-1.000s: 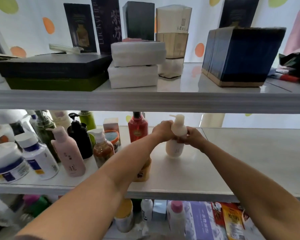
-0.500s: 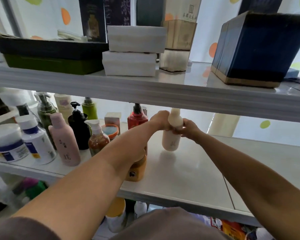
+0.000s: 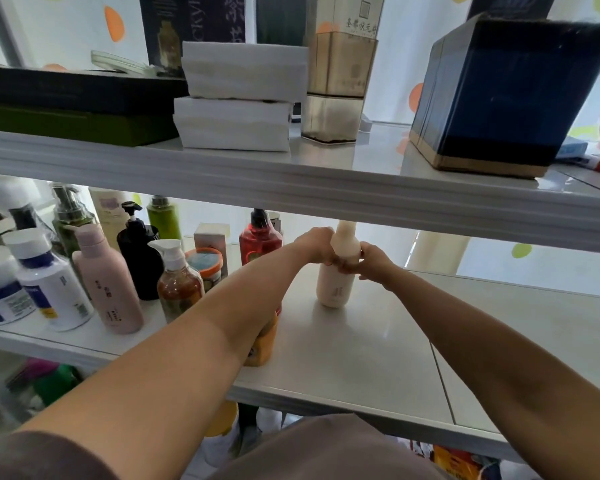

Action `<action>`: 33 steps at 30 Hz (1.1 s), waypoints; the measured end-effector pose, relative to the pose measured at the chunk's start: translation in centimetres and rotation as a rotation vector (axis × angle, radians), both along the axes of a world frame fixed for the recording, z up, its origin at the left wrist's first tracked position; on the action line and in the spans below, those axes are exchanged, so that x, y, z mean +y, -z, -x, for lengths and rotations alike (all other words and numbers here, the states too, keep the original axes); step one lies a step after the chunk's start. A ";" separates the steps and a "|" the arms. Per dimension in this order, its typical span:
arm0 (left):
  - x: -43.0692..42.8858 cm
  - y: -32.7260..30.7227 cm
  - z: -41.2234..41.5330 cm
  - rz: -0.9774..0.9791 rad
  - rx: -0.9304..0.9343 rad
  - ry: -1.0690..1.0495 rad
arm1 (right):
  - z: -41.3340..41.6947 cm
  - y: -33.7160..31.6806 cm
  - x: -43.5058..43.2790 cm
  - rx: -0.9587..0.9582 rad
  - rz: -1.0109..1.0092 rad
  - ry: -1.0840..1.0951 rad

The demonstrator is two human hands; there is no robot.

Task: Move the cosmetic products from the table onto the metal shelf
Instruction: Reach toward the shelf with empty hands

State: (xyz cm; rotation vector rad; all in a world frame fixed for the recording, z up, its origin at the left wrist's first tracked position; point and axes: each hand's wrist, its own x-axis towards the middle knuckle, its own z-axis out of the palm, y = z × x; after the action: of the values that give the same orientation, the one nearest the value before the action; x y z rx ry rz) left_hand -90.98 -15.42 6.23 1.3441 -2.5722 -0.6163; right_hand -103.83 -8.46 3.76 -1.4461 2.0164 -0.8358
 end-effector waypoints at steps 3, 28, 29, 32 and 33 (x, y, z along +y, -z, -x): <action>0.7 0.3 -0.3 -0.044 0.002 -0.029 | 0.1 0.1 0.2 0.028 -0.017 -0.010; 16.1 8.1 -6.1 0.078 -0.337 -0.156 | -3.7 6.3 10.5 0.389 -0.144 -0.416; 16.7 8.2 -6.6 0.062 -0.356 -0.162 | -4.0 6.5 10.9 0.402 -0.162 -0.427; 17.8 8.7 -7.5 0.039 -0.406 -0.162 | -4.7 7.3 12.0 0.410 -0.209 -0.462; 18.0 8.9 -7.7 0.037 -0.416 -0.161 | -4.8 7.6 12.3 0.413 -0.214 -0.474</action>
State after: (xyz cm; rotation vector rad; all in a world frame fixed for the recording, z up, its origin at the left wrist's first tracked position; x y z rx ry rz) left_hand -83.24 2.61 -2.63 1.8069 -2.7208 -0.2817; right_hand -98.99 3.81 -3.81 -1.9698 1.8346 -0.1245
